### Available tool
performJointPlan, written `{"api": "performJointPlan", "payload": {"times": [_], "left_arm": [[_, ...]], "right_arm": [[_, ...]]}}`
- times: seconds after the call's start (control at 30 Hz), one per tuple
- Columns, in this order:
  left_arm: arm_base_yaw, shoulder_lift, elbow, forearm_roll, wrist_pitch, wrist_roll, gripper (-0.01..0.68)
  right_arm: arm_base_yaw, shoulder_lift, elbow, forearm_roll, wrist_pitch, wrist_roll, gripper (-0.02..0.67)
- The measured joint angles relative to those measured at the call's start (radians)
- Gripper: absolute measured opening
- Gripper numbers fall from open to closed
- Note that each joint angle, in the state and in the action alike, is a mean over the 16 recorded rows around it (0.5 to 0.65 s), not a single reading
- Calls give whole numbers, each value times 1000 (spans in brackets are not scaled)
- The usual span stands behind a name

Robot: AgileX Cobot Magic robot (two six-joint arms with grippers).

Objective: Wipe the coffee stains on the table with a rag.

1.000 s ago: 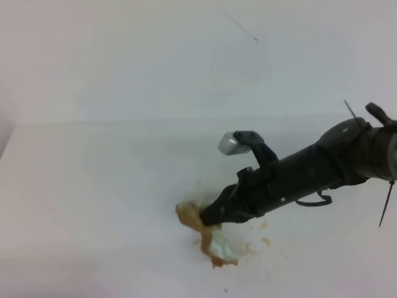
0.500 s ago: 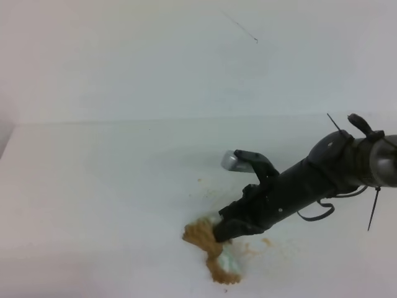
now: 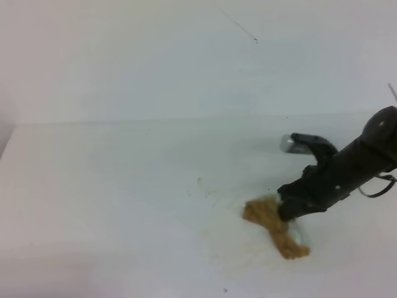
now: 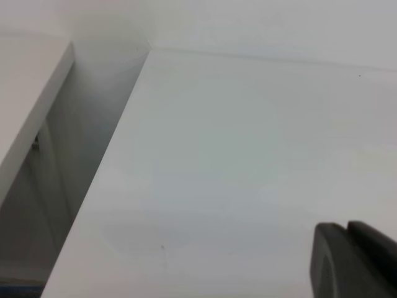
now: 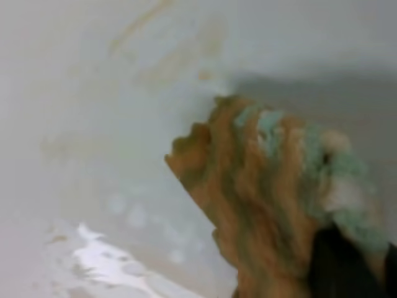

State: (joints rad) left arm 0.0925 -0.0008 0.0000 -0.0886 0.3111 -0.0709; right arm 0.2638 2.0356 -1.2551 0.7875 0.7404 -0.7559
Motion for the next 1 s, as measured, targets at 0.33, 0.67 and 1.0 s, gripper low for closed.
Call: {"api": "performJointPlan", "payload": {"times": [0.33,0.67,1.0], "left_arm": [[0,0,0,0,0,0,-1],[0,0,0,0,0,0,-1],[0,0,0,0,0,0,-1]], "right_arm": [[-54,-200,38,19,-107,-159,0],[-110,-463,287,-12,-387,-182,0],[-131,-490,508,26,-594,-205,0]]}}
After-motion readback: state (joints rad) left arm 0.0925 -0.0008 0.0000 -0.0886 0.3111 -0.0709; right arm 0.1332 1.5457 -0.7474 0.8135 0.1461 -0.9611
